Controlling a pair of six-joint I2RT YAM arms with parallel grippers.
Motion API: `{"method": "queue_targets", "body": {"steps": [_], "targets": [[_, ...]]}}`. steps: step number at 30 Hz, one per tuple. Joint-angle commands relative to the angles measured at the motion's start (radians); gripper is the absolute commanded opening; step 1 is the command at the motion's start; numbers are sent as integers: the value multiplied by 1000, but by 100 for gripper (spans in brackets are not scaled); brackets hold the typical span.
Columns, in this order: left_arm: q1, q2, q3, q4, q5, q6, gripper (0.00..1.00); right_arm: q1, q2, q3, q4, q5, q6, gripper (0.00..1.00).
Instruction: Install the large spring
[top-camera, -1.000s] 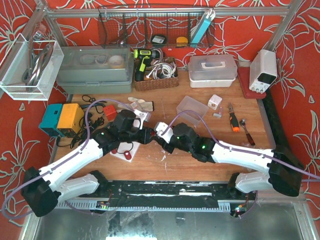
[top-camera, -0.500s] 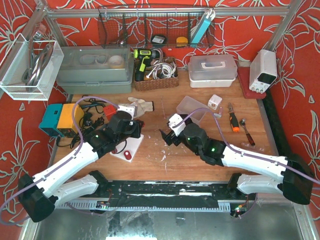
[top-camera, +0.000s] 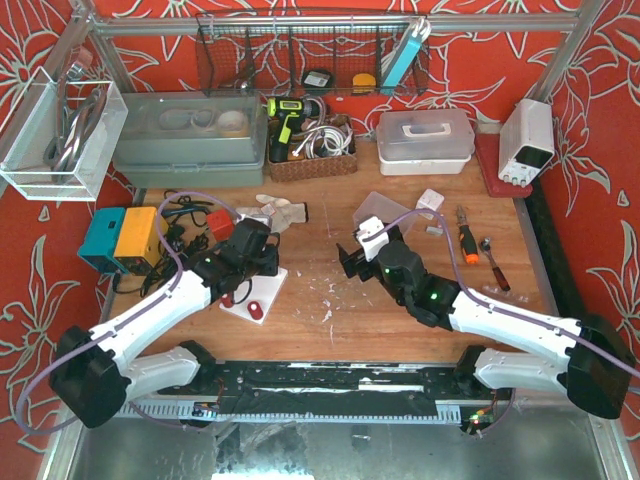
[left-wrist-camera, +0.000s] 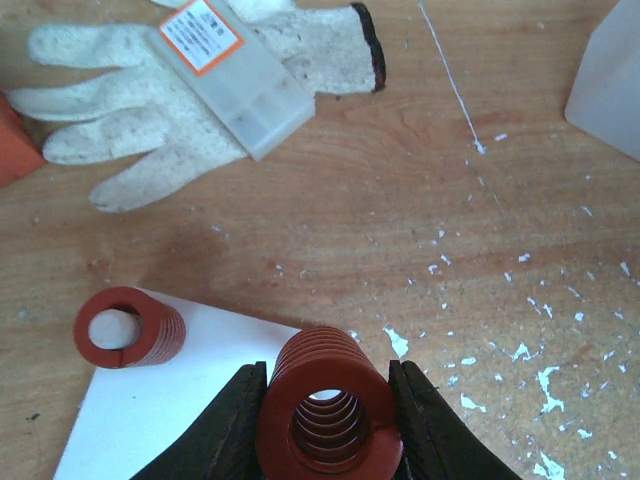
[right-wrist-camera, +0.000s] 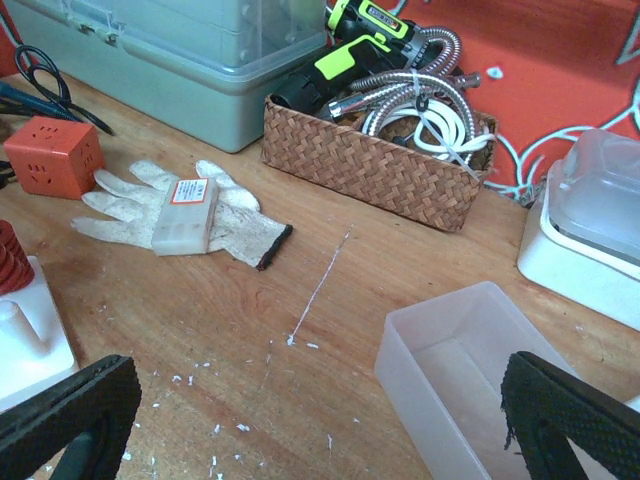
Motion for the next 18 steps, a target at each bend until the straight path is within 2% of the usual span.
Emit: {"method": "queue_targets", "body": {"steps": [1, 18], "targets": [[11, 23, -15, 49, 53, 10, 0, -5, -20, -16, 4, 6, 24, 99], [28, 57, -49, 87, 60, 27, 0, -10, -28, -19, 1, 0, 17, 99]]}}
